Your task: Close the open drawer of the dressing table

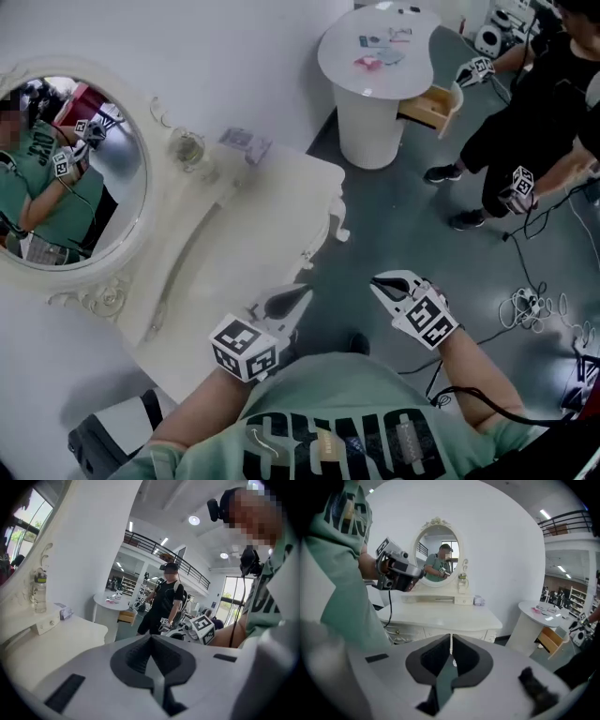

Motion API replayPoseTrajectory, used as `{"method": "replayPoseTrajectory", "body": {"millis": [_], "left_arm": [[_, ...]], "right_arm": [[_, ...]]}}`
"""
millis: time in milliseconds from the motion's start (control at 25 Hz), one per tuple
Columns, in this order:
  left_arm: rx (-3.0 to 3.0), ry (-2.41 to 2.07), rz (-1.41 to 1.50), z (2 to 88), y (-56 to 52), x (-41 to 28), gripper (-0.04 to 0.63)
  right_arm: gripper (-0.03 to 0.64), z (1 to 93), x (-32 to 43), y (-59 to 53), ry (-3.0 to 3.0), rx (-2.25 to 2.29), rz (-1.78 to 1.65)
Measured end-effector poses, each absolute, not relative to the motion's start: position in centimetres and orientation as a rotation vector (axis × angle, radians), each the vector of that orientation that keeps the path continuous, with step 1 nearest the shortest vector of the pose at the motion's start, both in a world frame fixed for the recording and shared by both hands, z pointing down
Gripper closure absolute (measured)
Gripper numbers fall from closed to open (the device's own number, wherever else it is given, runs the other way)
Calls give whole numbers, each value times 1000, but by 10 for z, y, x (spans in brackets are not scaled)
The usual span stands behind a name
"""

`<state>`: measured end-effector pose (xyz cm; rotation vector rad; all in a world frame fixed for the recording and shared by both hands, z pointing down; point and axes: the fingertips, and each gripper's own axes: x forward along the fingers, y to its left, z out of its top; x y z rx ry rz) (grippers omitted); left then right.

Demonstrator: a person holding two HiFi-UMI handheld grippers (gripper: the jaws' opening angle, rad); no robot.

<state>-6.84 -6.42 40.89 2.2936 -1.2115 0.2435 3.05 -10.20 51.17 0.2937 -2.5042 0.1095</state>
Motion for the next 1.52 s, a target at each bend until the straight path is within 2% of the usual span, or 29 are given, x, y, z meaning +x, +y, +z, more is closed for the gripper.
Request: {"method": "replayPoseTrajectory", "body": {"millis": [320, 800, 1080, 1520], "left_arm": [[2243, -1441, 142, 366, -34, -100, 588], [2138, -1760, -80, 315, 29, -277, 588], [2088, -1870, -140, 305, 61, -352, 588], [1821, -2175, -186, 305, 73, -387, 588]], "right_arm": [[598, 444, 1, -97, -2630, 160, 88], [600, 377, -163, -63, -2690, -158, 7], [600, 350, -247, -47, -2718, -272, 24], [600, 336, -309, -77, -2694, -664, 86]]}}
